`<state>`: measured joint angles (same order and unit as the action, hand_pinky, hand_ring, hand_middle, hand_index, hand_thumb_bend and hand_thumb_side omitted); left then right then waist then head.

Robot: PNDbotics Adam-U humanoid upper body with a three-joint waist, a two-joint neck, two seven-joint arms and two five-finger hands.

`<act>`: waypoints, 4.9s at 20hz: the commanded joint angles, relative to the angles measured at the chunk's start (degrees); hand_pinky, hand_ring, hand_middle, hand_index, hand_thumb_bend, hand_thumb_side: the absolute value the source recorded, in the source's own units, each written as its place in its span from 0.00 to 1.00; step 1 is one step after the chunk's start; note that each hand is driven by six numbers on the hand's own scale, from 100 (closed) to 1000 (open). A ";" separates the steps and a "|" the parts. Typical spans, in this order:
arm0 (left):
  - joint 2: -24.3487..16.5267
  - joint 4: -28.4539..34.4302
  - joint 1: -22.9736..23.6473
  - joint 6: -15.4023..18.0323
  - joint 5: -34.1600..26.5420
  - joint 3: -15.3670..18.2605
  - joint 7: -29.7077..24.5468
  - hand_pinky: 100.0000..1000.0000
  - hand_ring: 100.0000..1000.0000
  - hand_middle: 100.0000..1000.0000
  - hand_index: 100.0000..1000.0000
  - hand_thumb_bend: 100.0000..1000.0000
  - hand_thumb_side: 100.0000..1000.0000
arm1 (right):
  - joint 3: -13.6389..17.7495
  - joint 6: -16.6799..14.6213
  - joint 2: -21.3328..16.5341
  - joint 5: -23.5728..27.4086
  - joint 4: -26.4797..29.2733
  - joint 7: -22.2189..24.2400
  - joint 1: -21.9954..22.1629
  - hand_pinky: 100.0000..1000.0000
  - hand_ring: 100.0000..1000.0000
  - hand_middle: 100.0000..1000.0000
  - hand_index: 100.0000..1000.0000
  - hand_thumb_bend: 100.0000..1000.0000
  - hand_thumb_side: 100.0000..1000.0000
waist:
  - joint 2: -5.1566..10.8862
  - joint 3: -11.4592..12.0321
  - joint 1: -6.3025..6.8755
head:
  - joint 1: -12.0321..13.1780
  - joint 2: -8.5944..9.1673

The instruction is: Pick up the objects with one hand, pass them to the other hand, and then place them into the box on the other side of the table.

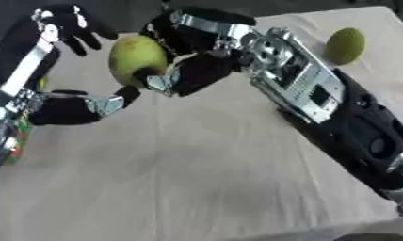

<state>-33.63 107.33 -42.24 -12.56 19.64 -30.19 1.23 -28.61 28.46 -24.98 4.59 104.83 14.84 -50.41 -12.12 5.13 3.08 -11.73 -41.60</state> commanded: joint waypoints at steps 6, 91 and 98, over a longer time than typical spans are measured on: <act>0.26 -0.57 -0.87 0.02 -0.55 1.53 1.16 0.50 0.55 0.58 0.66 0.45 0.15 | 0.85 -0.18 -0.34 0.75 1.39 0.56 -0.98 0.68 0.51 0.45 0.60 0.07 0.00 | 0.81 0.03 -0.06 | 0.11 0.88; 1.59 -3.00 -0.18 8.93 -12.36 3.08 3.94 0.29 0.32 0.33 0.35 0.32 0.11 | 3.85 -5.95 -2.86 -1.25 3.08 8.50 0.26 0.73 0.69 0.68 0.84 0.64 0.18 | 0.49 -0.64 -0.37 | 0.43 1.32; 1.03 -2.36 0.30 9.83 -12.57 3.15 4.42 0.29 0.31 0.33 0.34 0.32 0.10 | 4.17 -5.77 -3.19 -1.44 3.23 8.29 0.65 0.73 0.70 0.69 0.84 0.64 0.18 | 0.43 -0.61 -0.43 | 0.46 1.51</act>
<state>-30.80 103.94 -41.36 -3.00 7.09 -28.33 5.39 -25.43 22.71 -26.97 3.31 106.94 23.24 -49.05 -12.47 4.46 2.74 -11.31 -40.66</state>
